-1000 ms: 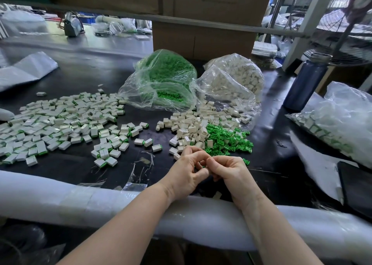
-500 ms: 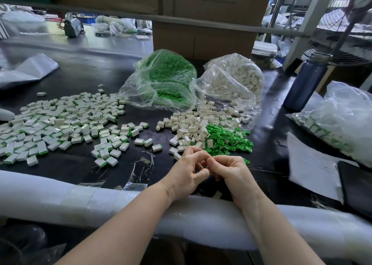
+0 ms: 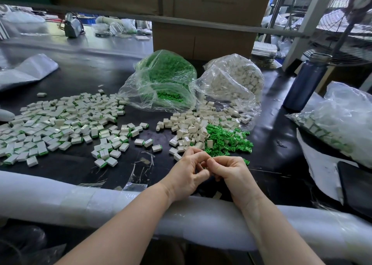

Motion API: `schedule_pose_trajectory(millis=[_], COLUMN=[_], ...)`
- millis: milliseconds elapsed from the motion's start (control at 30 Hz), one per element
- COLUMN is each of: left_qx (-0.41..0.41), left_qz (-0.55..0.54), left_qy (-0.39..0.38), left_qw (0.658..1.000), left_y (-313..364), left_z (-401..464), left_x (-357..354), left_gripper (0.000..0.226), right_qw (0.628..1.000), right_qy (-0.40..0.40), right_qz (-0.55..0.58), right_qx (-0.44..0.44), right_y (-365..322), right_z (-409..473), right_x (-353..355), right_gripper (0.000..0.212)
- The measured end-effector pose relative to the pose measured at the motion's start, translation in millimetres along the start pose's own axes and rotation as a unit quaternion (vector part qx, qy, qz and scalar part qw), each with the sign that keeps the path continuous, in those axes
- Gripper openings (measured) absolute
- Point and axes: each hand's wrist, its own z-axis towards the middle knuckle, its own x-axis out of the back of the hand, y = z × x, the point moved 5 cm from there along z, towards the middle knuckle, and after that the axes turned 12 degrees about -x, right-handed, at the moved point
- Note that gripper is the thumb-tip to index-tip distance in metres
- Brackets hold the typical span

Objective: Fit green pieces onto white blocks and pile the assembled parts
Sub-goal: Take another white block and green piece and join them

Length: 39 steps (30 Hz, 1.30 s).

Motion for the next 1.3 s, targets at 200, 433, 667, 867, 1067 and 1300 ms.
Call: schedule_pose_trajectory(millis=[200, 433, 667, 867, 1067, 1300], left_qx=[-0.003, -0.007, -0.004, -0.001, 0.002, -0.003], left_qz=[-0.001, 0.011, -0.001, 0.007, 0.009, -0.001], left_qy=[-0.001, 0.013, 0.003, -0.002, -0.002, 0.011], left_qw=[1.0, 1.0, 1.0, 1.0, 1.0, 1.0], left_y=[0.2, -0.7, 1.3, 2.1, 3.7, 5.2], left_z=[0.1, 0.4, 0.1, -0.3, -1.0, -1.0], left_x=[0.0, 1.6, 0.2, 0.2, 0.5, 2.8], left_gripper=[0.018, 0.016, 0.015, 0.014, 0.015, 0.013], right_qw=[1.0, 1.0, 1.0, 1.0, 1.0, 1.0], right_qy=[0.0, -0.02, -0.009, -0.005, 0.002, -0.004], right_qz=[0.004, -0.005, -0.004, -0.002, 0.0, -0.007], right_qx=[-0.004, -0.01, 0.004, 0.003, -0.001, 0.012], right_y=[1.0, 1.7, -0.8, -1.3, 0.2, -0.8], right_z=[-0.1, 0.3, -1.3, -1.6, -0.7, -0.7], right_x=[0.4, -2.7, -0.7, -1.1, 0.3, -2.6], right_gripper=[0.022, 0.022, 0.027, 0.03, 0.027, 0.023])
